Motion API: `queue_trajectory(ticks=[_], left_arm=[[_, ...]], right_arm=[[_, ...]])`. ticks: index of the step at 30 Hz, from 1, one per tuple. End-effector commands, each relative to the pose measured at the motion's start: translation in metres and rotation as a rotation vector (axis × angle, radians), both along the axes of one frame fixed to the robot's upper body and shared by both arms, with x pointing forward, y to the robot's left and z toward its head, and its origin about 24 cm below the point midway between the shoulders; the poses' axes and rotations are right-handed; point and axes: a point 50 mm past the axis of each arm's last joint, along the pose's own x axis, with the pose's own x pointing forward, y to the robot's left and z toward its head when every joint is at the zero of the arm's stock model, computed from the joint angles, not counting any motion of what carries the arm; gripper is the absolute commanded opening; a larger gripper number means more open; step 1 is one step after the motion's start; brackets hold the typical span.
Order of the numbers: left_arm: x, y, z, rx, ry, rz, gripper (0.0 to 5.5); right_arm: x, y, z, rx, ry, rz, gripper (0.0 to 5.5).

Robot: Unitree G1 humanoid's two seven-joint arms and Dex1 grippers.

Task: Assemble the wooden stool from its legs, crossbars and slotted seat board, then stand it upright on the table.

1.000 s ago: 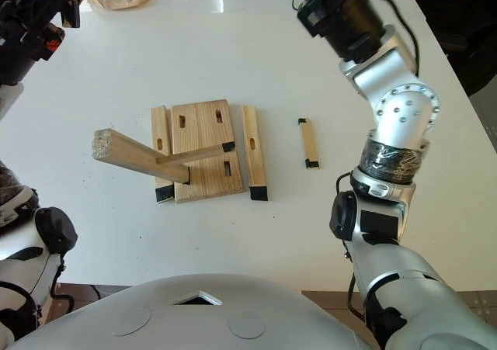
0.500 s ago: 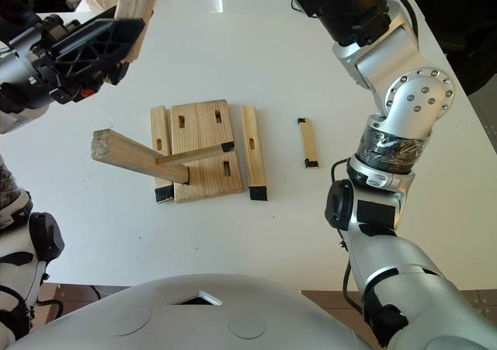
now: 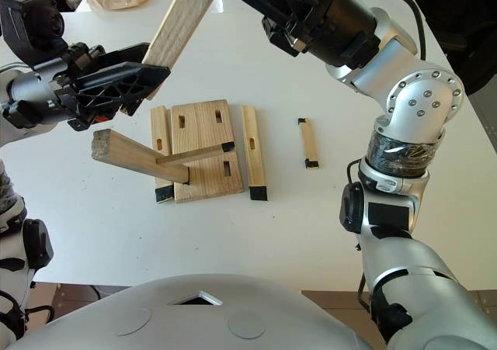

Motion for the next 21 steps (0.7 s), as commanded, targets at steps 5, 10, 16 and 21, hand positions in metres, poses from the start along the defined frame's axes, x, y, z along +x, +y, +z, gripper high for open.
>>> queue_trajectory(ticks=[5,10,16,21], left_arm=[[-0.002,0.0,-0.002,0.038,-0.008,-0.009,2.03],[-0.002,0.001,-0.003,0.043,-0.006,-0.009,2.03],[-0.003,0.0,-0.006,0.057,0.001,-0.013,2.03],[0.01,0.003,-0.002,0.053,-0.027,0.095,2.03]], right_arm=[[-0.002,-0.001,0.005,-0.009,-0.016,0.004,2.67],[-0.001,-0.005,0.009,0.008,-0.019,-0.007,2.11],[-0.003,-0.006,0.009,0.005,-0.039,-0.013,2.11],[-0.002,-0.009,0.003,-0.013,-0.045,-0.048,2.11]])
